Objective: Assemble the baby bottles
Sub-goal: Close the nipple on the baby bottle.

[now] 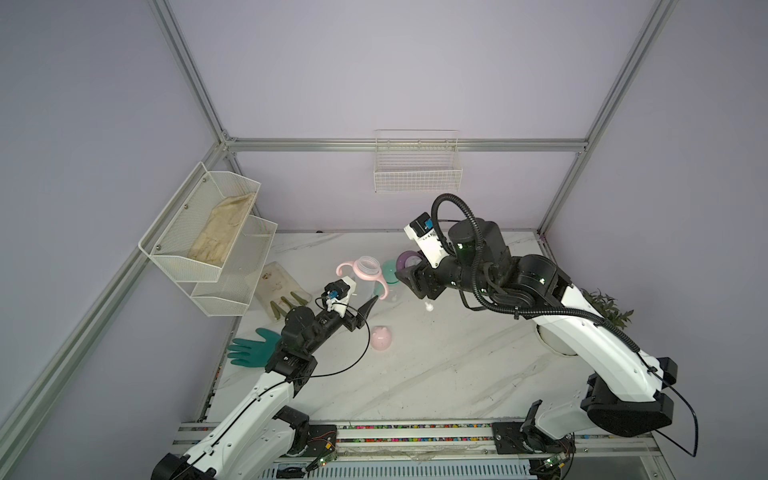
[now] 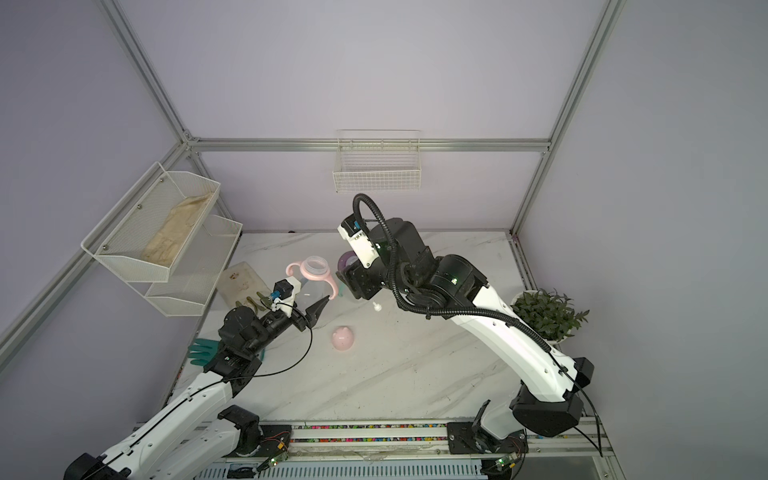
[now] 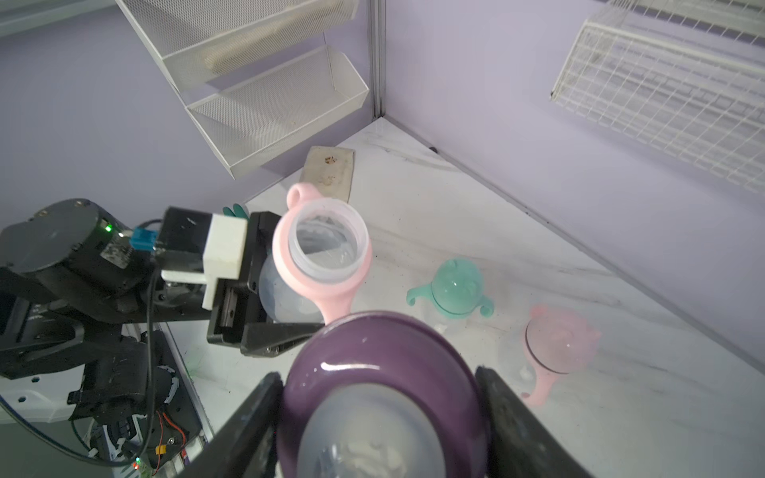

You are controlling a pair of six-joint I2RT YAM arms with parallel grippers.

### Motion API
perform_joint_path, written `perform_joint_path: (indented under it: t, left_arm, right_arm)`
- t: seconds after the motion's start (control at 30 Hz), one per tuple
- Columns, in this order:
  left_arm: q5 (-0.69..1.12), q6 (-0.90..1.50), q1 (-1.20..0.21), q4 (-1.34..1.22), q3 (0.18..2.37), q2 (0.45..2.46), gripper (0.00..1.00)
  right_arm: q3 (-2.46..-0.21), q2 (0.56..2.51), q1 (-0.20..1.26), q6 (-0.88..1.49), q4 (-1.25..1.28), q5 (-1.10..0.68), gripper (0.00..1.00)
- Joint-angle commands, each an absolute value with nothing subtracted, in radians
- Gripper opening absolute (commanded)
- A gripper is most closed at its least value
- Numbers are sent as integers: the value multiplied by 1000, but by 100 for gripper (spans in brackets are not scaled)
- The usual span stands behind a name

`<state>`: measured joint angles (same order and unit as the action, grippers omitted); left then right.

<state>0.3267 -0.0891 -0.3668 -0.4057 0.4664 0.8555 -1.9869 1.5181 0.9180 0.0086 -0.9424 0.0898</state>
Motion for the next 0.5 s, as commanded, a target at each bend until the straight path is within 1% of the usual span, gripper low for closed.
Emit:
perform_joint_path:
  t: [0.0,0.2,0.47]
  left_arm:
    - [420,-68,-368,-488,452,869,0]
    - [464,-60,-394,-494,460,890,0]
    - [468,-60,-400,-508,449,925,0]
  right_arm:
    - [-2094,1585,915,-64,-968,102,48]
    - [-2188,1665,914,-99,-967,59,48]
    - [-2240,1693,914,-122,-956,47,47]
